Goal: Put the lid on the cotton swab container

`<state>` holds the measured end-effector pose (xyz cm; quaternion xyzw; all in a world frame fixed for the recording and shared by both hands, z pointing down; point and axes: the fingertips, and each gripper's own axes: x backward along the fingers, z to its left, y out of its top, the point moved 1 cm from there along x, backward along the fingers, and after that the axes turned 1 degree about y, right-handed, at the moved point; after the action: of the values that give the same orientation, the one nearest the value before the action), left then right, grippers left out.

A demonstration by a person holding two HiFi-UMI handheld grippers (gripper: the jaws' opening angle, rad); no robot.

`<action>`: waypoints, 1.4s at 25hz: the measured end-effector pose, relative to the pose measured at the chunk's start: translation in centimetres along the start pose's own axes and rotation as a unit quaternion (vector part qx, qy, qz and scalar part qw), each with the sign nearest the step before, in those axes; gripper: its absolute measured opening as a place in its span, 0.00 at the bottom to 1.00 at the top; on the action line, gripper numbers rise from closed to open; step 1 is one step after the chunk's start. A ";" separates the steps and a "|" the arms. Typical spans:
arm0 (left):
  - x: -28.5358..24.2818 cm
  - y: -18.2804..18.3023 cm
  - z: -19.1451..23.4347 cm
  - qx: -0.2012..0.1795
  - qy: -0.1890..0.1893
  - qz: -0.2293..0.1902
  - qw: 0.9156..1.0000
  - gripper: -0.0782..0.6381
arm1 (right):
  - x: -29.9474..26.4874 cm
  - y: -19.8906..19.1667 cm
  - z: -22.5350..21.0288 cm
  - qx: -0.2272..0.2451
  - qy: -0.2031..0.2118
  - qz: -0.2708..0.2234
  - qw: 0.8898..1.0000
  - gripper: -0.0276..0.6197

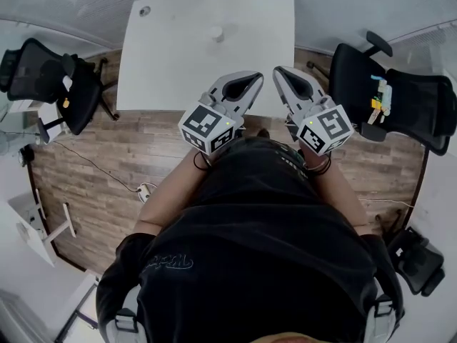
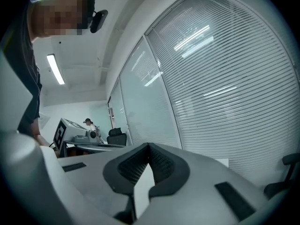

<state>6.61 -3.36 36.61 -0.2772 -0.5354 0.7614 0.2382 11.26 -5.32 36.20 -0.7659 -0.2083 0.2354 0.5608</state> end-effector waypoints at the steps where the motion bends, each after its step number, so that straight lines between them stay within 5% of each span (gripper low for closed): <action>1: 0.2 0.2 0.7 -0.001 -0.002 0.001 1.000 0.13 | -0.6 0.2 -0.1 -0.001 -0.005 -0.002 1.000 0.08; 20: 3.6 2.6 10.7 -0.034 -0.042 0.008 0.999 0.13 | -10.4 1.4 2.1 -0.002 -0.057 -0.005 0.998 0.08; 28: 1.8 2.3 12.5 -0.030 -0.034 0.018 0.999 0.13 | -11.1 1.4 0.2 -0.012 -0.058 -0.012 0.998 0.08; 35: 1.0 1.8 16.0 -0.041 0.016 0.034 0.998 0.13 | -12.4 2.0 -1.7 -0.017 -0.037 -0.008 0.999 0.08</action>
<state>-5.12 -14.20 39.07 -0.3172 -0.5529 0.7416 0.2092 2.44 -14.37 36.32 -0.7644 -0.2390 0.2549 0.5419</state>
